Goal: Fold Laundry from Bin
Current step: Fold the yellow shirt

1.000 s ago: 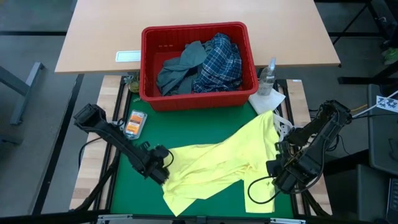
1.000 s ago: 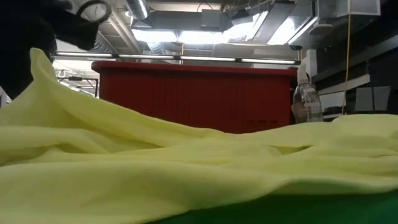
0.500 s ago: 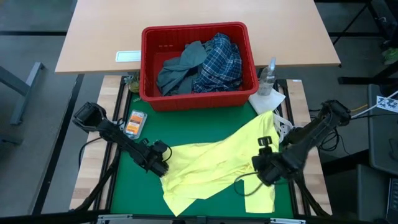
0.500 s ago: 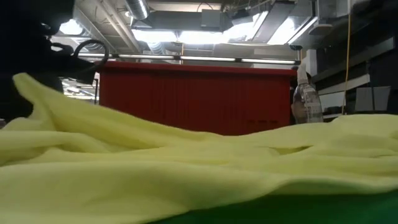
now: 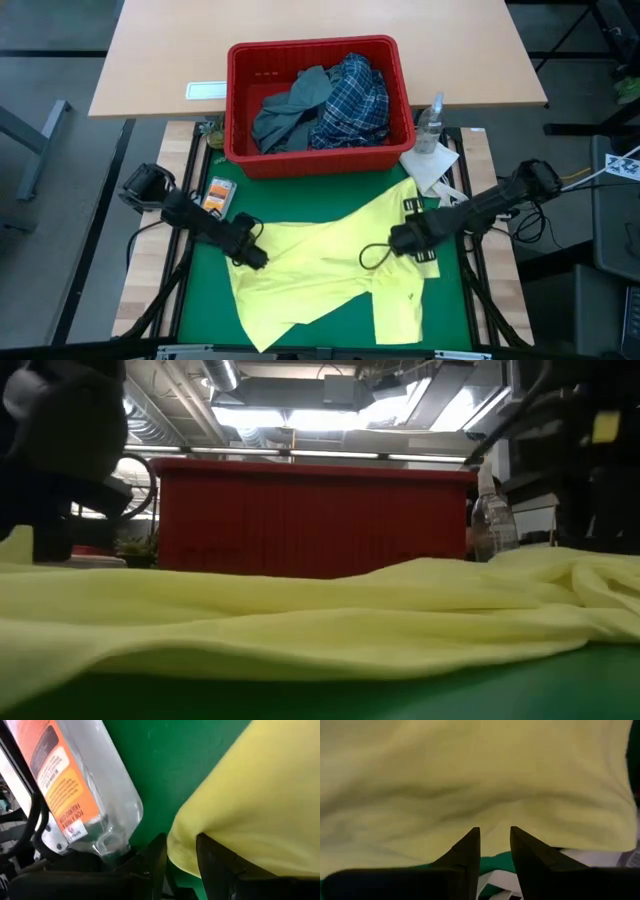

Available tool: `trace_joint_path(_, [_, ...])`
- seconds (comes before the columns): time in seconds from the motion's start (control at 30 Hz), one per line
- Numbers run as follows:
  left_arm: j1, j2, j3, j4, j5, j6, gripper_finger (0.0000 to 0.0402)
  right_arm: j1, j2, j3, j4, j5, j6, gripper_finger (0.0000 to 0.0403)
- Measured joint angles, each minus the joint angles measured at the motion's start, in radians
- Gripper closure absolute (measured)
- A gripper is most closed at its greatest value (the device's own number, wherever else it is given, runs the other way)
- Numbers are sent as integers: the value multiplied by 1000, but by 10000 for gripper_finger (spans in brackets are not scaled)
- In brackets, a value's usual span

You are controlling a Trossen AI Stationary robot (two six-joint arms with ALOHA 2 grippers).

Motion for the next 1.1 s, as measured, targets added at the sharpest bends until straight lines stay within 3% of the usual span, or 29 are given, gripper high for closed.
trace_joint_path(0.27, [34,0,108,-118,48,101,301,-141,0,34,2,-128,-143,298])
trace_joint_path(0.5, [14,-2,266,-236,56,188,301,-189,0,131,-54,-118,-245,298])
trace_joint_path(0.67, [-6,-3,306,-114,55,199,301,-187,0,149,27,-41,-298,298])
trace_joint_path(0.87, [-64,-3,306,49,160,212,301,-187,0,73,268,-142,-339,298])
trace_joint_path(1.1, [-150,-3,280,155,108,122,301,-187,0,-50,407,-165,-352,298])
